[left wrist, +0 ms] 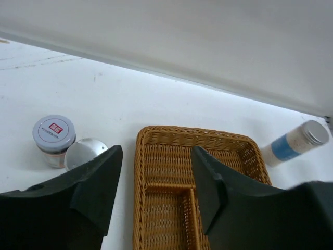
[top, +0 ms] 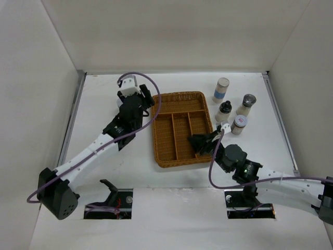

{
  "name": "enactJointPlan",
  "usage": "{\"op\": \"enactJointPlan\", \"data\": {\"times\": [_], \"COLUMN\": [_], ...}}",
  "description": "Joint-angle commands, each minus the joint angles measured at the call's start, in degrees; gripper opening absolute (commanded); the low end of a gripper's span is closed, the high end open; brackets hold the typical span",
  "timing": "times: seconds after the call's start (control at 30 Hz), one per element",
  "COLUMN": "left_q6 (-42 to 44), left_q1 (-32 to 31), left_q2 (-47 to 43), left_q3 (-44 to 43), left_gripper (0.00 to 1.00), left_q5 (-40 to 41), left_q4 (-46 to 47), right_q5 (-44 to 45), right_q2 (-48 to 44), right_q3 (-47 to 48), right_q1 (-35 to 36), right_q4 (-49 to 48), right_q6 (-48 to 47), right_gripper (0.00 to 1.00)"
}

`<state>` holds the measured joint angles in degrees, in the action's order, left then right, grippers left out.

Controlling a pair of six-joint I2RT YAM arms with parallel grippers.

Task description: Organize the condiment bottles

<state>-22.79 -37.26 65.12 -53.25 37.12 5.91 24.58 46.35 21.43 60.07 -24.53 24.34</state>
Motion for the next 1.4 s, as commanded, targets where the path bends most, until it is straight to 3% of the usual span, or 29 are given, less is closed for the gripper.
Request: {"op": "enactJointPlan", "data": {"times": [0.0,0.07,0.2,0.33,0.47,0.8,1.23,1.37], "left_q6": [0.9,0.6,-0.3,-2.3,-5.8,-3.8,-3.2,-3.2], "left_q1": [2.5,2.7,1.0,0.8,1.3,3.7,5.3,5.7], "left_q2": [3.8,4.0,-1.4,-15.0,-22.1,-13.4,-6.4,-4.7], "left_q3": [-4.8,-5.5,-2.7,6.2,9.9,12.8,15.8,15.7], "left_gripper": [0.59,0.68,0.77,0.77,0.73,0.72,0.54,0.34], "left_q5": [1.0,1.5,7.6,11.5,11.8,6.9,10.3,11.2], "left_q4": [-4.6,-5.6,-9.9,-16.0,-24.3,-13.3,-6.4,-5.7], "right_q5": [0.8,1.1,1.2,2.4,3.5,3.2,3.5,3.5], "right_q2": [-1.5,-2.0,-1.6,-1.2,-1.4,2.5,2.0,2.2], "right_q3": [-1.3,-1.4,-1.4,-1.0,-1.2,0.1,0.0,-0.1], "right_q1": [0.3,0.2,-0.2,0.0,0.3,0.9,1.4,1.4], "right_q4": [-2.9,-2.8,-2.7,-2.4,-2.6,-2.4,-2.4,-2.6], "right_q6": [-0.3,-0.3,-0.3,-1.0,-1.3,-2.1,-2.4,-2.4], "right_gripper": [0.45,0.54,0.61,0.64,0.65,0.69,0.70,0.70]}}
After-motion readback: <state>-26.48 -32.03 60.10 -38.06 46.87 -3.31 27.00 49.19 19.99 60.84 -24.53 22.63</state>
